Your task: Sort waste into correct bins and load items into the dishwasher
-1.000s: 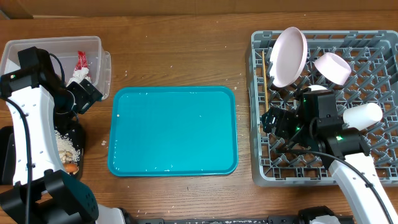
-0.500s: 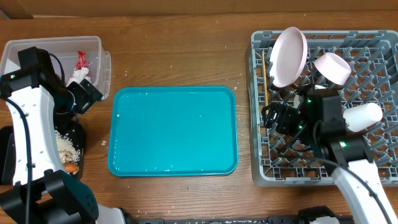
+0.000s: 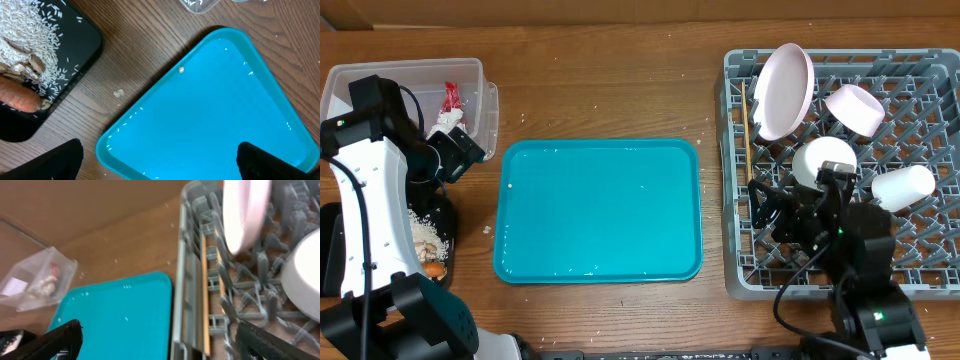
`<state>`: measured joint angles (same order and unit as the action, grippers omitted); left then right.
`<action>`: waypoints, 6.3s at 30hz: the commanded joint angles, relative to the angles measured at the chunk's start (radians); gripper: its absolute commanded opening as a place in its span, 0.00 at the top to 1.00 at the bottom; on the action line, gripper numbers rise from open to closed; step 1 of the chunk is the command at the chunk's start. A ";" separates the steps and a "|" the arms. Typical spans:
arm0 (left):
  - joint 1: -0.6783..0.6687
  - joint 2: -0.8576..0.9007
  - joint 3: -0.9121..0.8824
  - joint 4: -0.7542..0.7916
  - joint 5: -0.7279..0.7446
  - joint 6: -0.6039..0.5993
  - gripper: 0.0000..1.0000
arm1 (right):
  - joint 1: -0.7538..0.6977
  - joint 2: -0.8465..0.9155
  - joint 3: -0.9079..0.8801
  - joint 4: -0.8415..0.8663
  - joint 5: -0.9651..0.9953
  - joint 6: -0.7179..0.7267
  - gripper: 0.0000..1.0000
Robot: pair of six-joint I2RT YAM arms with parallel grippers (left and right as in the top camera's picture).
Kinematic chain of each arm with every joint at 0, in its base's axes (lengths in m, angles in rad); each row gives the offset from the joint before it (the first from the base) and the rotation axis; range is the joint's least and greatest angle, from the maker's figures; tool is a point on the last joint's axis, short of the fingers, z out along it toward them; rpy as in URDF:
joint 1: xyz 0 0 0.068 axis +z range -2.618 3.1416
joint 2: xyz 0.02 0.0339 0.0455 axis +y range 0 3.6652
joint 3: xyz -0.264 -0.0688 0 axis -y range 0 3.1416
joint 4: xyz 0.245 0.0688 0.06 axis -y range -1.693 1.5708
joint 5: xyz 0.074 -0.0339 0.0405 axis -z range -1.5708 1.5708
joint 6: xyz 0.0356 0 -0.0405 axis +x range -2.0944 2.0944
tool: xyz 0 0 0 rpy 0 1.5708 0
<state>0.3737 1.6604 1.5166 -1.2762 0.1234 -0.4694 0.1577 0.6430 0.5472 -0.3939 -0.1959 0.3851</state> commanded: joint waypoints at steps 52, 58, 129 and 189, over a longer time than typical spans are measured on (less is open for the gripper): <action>-0.001 0.004 0.009 -0.002 0.003 -0.010 0.00 | 0.043 -0.640 -0.489 0.465 0.038 -0.338 0.00; -0.001 0.004 0.009 -0.002 0.003 -0.010 0.00 | 0.041 -0.640 -0.539 0.524 0.029 -0.415 0.00; -0.001 0.004 0.009 -0.002 0.003 -0.010 0.00 | 0.037 -0.640 -0.539 0.317 0.113 -0.385 0.00; -0.238 -1.025 -1.479 1.506 0.161 0.305 0.00 | 0.037 -0.640 -0.539 0.317 0.113 -0.384 0.00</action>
<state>0.1387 0.6785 0.0834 0.2070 0.2745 -0.1574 0.1963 0.0128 0.0185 -0.0811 -0.0963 -0.0036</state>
